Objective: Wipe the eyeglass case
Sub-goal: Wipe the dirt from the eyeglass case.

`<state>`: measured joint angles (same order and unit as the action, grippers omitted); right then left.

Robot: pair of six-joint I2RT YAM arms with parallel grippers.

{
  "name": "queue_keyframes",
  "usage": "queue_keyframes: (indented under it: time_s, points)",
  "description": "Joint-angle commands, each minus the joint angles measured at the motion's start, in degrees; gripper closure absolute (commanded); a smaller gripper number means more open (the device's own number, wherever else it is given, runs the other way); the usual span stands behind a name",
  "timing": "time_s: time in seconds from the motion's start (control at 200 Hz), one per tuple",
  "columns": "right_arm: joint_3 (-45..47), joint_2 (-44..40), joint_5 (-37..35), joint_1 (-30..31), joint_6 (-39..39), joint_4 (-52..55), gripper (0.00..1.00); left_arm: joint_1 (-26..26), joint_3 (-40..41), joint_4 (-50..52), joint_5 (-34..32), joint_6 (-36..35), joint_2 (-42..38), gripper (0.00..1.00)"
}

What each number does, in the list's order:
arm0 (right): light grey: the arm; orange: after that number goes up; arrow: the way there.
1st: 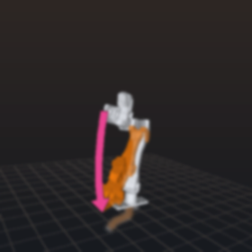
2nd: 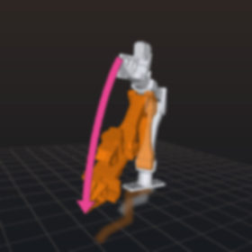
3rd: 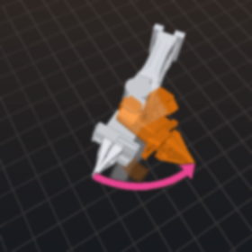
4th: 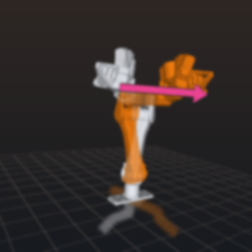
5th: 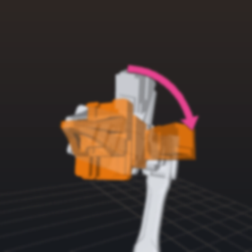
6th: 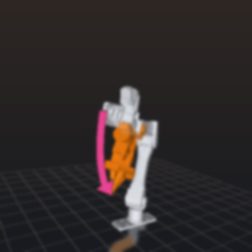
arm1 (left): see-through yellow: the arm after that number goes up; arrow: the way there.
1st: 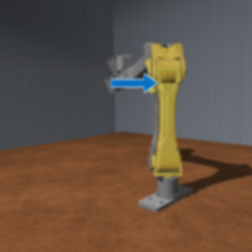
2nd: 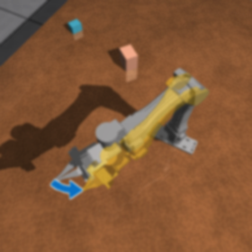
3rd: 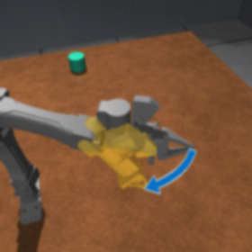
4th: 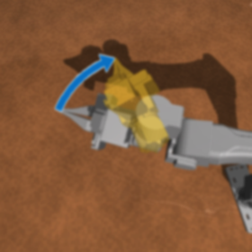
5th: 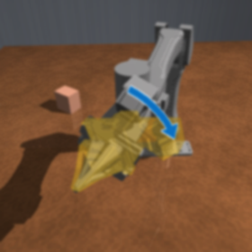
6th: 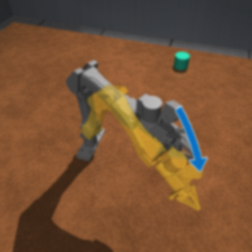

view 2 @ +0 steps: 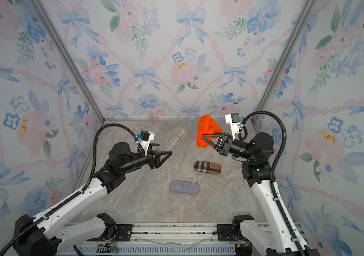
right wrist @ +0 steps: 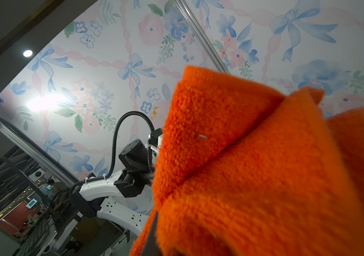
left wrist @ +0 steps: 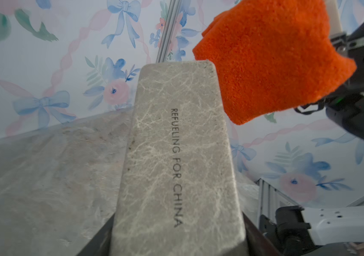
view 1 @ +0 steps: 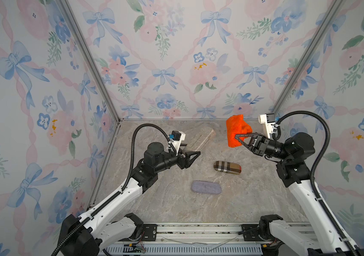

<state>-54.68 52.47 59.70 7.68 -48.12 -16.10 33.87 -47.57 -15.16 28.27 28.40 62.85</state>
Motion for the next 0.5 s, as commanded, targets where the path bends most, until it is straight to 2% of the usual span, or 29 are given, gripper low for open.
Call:
queue_keyframes:
  time_s: [0.0,0.1,0.115,0.225,0.365,0.495]
  points:
    - [5.76,-3.52,-7.29,1.63,5.42,-0.37,1.0,-0.77,-2.5,-14.21,10.42,22.05,1.0,0.66]
    - [12.04,-8.06,-13.6,6.83,9.62,-6.03,1.0,-0.52,-5.4,-16.62,12.36,30.91,2.86,0.65]
    - [12.77,-8.38,-16.23,7.81,10.71,-6.24,1.0,-0.4,-5.73,-16.8,12.41,31.91,3.03,0.65]
    - [16.67,-8.85,-22.91,15.05,15.72,-12.89,1.0,1.41,-7.39,-16.83,12.52,36.38,3.75,0.65]
    - [15.39,-2.99,-24.63,23.26,19.59,-21.2,1.0,4.44,-6.6,-16.25,10.61,38.28,3.23,0.65]
    - [13.94,1.69,-24.93,24.72,18.53,-28.71,1.0,6.63,-4.87,-15.02,8.83,38.91,2.83,0.65]
